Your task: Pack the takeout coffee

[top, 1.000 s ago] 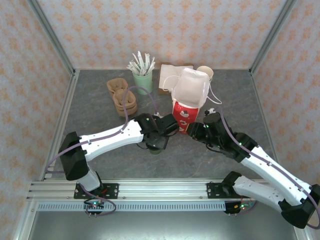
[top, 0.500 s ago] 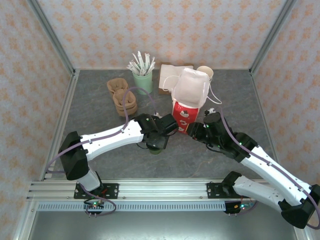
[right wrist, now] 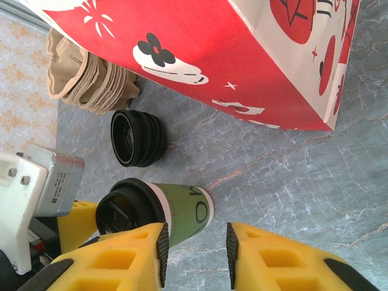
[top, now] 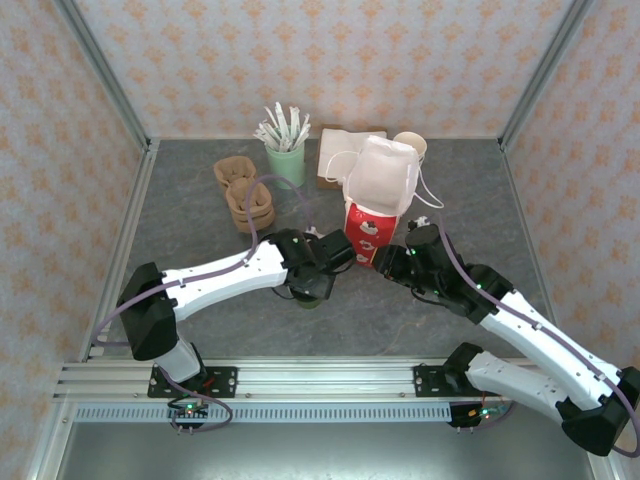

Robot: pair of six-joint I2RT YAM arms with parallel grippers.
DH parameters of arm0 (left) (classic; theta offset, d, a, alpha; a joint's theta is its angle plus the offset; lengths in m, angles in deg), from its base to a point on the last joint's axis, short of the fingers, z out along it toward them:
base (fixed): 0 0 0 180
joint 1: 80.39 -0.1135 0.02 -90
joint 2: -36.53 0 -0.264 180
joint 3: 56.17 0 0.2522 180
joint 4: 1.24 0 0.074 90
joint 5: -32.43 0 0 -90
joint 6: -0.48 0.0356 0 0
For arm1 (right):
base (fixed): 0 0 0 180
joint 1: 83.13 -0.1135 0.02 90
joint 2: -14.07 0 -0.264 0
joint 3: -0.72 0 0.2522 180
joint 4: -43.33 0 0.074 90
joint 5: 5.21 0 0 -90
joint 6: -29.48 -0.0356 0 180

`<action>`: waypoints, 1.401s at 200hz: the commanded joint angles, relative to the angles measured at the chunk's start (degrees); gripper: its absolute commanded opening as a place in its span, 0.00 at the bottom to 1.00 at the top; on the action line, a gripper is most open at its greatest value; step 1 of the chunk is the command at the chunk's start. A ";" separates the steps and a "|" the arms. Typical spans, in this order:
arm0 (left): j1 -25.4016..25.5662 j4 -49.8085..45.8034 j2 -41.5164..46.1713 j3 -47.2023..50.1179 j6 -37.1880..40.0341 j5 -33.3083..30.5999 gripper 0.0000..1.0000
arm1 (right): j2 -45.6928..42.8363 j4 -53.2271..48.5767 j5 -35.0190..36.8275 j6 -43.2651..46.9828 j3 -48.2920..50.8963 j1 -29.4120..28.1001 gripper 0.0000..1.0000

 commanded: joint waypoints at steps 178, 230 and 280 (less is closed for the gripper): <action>-0.85 2.61 2.02 2.40 -2.73 0.97 0.80 | 3.08 2.81 -2.98 -0.61 -0.12 0.49 0.33; -0.85 1.35 3.07 0.95 -2.74 0.61 0.86 | 3.00 2.46 -2.98 -0.53 -0.07 0.49 0.34; -1.25 -0.12 4.88 -0.95 -2.22 -0.35 0.94 | 3.15 3.28 -3.45 -0.79 0.25 0.49 0.34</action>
